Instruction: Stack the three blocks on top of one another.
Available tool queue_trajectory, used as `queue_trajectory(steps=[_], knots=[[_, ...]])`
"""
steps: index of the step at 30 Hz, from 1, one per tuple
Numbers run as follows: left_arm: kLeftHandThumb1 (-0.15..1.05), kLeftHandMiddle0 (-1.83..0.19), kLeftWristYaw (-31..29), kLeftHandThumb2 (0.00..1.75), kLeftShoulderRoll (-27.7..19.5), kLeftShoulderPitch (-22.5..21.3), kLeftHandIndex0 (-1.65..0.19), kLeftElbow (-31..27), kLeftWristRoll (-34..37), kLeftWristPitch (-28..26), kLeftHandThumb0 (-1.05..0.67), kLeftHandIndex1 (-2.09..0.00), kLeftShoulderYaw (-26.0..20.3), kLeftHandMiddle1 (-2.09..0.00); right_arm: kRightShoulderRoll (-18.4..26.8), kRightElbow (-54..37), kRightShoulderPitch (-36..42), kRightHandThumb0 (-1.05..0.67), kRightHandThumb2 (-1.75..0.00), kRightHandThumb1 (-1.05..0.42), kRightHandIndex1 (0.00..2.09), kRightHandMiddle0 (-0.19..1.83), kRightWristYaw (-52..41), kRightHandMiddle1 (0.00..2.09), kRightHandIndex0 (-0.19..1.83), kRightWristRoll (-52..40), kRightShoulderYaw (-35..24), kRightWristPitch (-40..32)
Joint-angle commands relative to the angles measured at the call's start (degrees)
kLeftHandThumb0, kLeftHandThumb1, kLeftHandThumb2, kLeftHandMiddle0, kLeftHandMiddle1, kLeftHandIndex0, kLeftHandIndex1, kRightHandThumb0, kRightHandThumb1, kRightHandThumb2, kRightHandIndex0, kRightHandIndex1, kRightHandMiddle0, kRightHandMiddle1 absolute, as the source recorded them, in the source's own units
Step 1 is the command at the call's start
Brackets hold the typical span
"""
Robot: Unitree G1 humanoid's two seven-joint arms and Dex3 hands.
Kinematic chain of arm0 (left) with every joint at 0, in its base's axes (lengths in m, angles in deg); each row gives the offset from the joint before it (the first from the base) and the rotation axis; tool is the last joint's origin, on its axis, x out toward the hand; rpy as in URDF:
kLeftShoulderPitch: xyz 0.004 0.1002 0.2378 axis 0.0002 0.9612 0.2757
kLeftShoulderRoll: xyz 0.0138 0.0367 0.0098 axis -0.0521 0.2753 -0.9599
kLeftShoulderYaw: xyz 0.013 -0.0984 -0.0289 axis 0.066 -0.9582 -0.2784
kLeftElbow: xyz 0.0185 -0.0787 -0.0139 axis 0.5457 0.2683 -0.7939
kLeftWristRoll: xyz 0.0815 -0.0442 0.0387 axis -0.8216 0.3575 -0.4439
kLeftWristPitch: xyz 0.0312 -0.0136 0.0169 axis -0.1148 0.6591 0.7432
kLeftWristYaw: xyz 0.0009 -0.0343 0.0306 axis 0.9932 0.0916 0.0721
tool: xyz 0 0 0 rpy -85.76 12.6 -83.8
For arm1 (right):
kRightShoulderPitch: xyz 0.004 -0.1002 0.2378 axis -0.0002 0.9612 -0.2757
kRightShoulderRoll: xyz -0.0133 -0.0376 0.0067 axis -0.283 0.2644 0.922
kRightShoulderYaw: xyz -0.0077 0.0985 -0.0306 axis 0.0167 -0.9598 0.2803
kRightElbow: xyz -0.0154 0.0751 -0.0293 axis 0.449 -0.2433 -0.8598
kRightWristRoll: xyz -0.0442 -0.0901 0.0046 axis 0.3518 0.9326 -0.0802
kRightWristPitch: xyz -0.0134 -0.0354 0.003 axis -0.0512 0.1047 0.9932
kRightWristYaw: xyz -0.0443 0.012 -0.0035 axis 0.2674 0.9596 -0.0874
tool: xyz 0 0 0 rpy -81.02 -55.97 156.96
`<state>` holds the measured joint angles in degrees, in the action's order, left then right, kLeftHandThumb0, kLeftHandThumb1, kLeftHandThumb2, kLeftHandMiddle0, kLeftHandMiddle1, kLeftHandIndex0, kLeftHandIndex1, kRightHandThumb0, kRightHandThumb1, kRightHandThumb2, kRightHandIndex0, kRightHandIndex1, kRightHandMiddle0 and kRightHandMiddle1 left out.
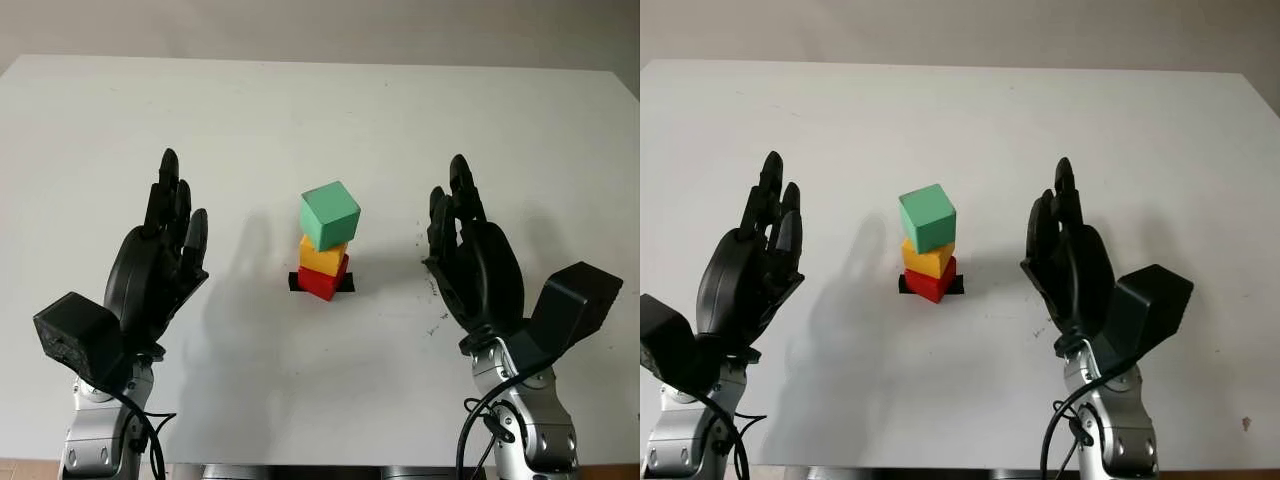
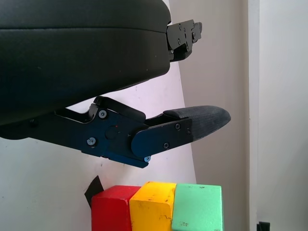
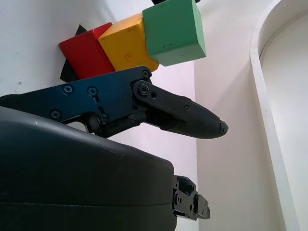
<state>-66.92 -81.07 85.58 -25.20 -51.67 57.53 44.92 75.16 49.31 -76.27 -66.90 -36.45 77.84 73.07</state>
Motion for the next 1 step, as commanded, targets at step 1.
queue_trajectory(steps=[1], knots=[[1.05, 0.19, 0.3, 0.63, 0.4, 0.2, 0.19, -0.2, -0.2, 0.8, -0.7, 0.0, 0.2, 0.0, 0.2, -0.5, 0.7, -0.66, -0.73, -1.05, 0.0, -0.19, 0.0, 0.0, -0.19, 0.4, -0.1, 1.1]])
